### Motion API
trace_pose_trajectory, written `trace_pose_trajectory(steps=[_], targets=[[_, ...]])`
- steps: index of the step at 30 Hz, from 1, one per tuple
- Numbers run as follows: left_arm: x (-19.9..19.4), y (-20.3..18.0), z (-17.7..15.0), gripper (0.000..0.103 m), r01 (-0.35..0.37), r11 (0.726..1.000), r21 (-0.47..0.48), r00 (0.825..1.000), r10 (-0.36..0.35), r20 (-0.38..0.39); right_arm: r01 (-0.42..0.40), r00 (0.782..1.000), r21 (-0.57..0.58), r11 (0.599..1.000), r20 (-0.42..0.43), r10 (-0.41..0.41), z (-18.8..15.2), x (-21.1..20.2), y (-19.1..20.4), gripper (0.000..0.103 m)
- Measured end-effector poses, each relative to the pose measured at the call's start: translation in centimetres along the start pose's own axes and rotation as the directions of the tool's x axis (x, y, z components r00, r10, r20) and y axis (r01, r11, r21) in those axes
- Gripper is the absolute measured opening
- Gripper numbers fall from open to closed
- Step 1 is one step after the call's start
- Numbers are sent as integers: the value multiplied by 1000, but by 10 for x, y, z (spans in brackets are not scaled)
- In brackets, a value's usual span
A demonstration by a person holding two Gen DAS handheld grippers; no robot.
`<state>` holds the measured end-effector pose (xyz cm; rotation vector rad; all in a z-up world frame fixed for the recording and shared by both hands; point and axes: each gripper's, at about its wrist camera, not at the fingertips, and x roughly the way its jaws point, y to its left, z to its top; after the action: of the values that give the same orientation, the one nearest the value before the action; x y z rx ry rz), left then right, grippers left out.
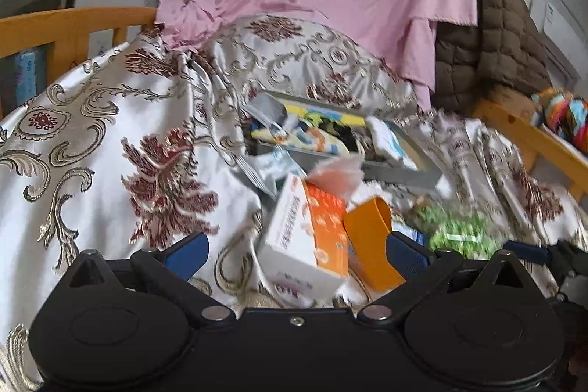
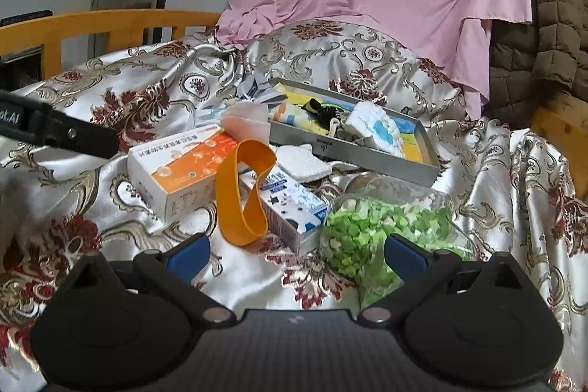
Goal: Organize soft objects
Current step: 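Move both open grippers back to the pile of remaining items, then grasp the orange silicone strap with the right gripper while the left grasps the white tissue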
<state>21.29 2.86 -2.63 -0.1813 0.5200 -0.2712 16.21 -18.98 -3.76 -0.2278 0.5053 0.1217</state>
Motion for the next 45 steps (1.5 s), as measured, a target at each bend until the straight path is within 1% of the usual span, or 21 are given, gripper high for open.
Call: trace_pose_trajectory(steps=[5, 9, 15, 18, 20, 23, 25, 29, 32, 34, 36, 39, 41, 44, 45], targets=[[11, 7, 9, 102, -2, 999, -44, 999, 3, 38, -12, 999, 7, 1000, 41, 12, 7, 8, -4, 103], [23, 8, 15, 102, 7, 999, -39, 998, -4, 57, -46, 996, 12, 999, 71, 45, 14, 19, -6, 103], [50, 6, 26, 102, 26, 1000, -13, 997, -25, 67, -82, 993, 19, 996, 84, 81, 18, 41, -8, 103], [65, 4, 30, 102, 55, 998, 9, 997, -55, 58, -98, 992, 27, 995, 88, 95, 19, 48, -8, 103], [75, 2, 33, 102, 81, 996, 38, 995, -83, 57, -139, 987, 47, 989, 88, 135, 21, 52, -11, 103], [92, -1, 39, 102, 125, 990, 64, 991, -128, 42, -192, 978, 38, 981, 86, 189, 24, 59, -10, 103], [105, -3, 43, 102, 159, 985, 68, 987, -159, 7, -225, 972, 34, 974, 76, 222, 27, 63, -9, 103], [121, -4, 45, 102, 207, 977, 55, 978, -207, -14, -295, 955, 82, 952, 43, 293, 29, 77, -14, 103], [131, -7, 44, 102, 232, 972, 48, 973, -231, -23, -305, 952, 114, 946, 32, 303, 27, 85, -18, 102], [139, -9, 45, 102, 240, 970, 39, 971, -238, -30, -308, 951, 127, 943, 27, 307, 26, 89, -18, 99], [146, -11, 46, 102, 253, 967, 29, 967, -252, -39, -303, 953, 127, 944, 25, 302, 26, 91, -17, 99], [158, -15, 48, 102, 277, 961, 21, 959, -275, -64, -293, 956, 121, 948, 27, 292, 27, 93, -13, 95], [164, -17, 48, 102, 290, 957, 15, 956, -288, -61, -287, 958, 127, 950, 22, 286, 27, 94, -13, 93], [171, -19, 44, 101, 307, 951, 25, 951, -305, -54, -265, 964, 115, 957, 16, 265, 26, 97, -10, 86], [172, -20, 43, 101, 310, 950, 33, 950, -309, -52, -258, 966, 110, 960, 13, 258, 26, 97, -9, 82]])
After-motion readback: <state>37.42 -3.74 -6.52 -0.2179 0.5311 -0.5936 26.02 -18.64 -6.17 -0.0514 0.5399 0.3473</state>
